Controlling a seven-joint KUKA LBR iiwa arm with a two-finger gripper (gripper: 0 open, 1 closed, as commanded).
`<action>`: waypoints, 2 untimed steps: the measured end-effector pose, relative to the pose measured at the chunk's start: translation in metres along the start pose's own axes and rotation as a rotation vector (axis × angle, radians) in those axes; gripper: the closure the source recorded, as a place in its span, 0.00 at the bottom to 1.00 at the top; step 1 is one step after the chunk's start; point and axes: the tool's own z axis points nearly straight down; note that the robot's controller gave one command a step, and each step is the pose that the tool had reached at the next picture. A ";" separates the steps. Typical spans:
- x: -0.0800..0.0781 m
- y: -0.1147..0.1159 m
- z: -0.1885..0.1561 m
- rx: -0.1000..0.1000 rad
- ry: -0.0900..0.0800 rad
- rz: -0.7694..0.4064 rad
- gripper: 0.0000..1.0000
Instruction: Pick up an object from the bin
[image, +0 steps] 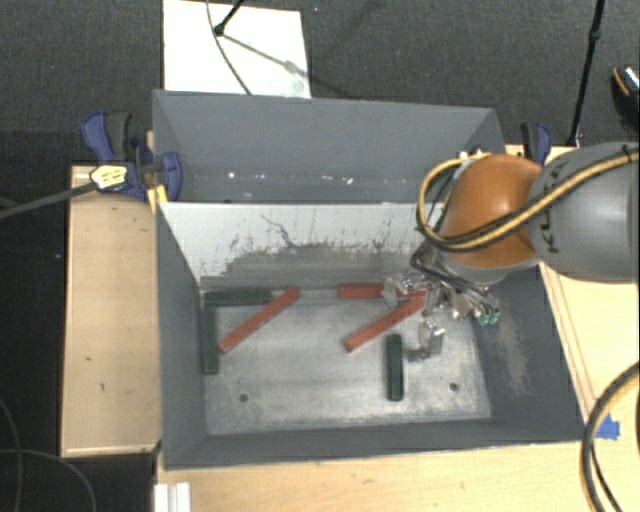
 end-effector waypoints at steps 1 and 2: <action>0.000 0.000 0.000 0.001 -0.001 -0.001 1.00; 0.001 -0.002 -0.145 0.005 -0.007 -0.116 1.00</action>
Offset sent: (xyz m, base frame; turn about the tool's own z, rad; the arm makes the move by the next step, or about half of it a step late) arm 0.0000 0.0000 0.0000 0.0000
